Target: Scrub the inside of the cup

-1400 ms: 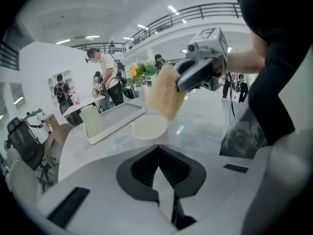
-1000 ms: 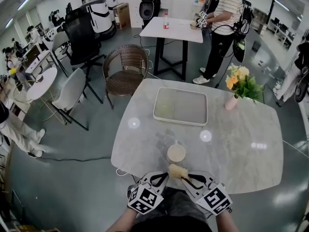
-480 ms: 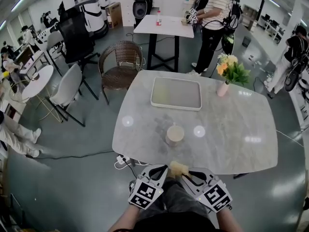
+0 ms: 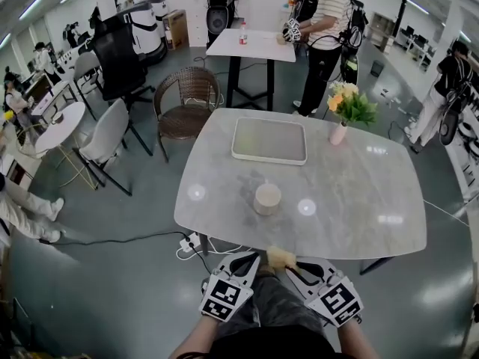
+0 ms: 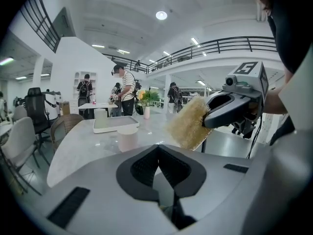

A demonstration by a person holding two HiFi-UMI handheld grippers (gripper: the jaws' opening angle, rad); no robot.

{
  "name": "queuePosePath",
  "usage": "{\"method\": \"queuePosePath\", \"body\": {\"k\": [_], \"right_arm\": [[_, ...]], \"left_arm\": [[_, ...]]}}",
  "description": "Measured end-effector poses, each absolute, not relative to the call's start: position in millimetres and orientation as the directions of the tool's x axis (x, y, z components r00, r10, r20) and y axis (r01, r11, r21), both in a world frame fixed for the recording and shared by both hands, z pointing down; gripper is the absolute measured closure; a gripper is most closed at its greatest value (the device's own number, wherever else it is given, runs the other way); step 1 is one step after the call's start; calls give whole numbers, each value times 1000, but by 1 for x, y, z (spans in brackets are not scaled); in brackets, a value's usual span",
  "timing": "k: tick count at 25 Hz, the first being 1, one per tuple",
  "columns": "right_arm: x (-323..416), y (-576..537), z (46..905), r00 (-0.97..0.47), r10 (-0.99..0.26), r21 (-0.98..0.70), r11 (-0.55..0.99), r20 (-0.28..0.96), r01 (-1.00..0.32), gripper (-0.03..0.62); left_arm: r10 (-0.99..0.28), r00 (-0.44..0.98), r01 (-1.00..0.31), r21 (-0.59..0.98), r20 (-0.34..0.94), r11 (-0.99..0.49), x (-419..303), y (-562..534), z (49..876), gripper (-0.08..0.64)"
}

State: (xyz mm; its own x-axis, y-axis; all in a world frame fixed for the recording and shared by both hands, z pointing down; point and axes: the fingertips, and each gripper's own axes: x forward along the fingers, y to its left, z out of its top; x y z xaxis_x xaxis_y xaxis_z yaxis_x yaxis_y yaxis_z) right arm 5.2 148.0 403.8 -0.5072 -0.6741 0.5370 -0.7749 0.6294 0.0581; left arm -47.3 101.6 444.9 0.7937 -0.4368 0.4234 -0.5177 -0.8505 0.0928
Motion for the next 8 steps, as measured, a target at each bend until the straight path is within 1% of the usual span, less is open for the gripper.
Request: {"method": "queuePosePath", "body": {"k": [8], "right_arm": [[6, 169, 403, -553, -642, 41, 672, 531, -740, 532]], "left_arm": [[-500, 752, -582, 76, 428, -810, -53, 119, 435, 546]]}}
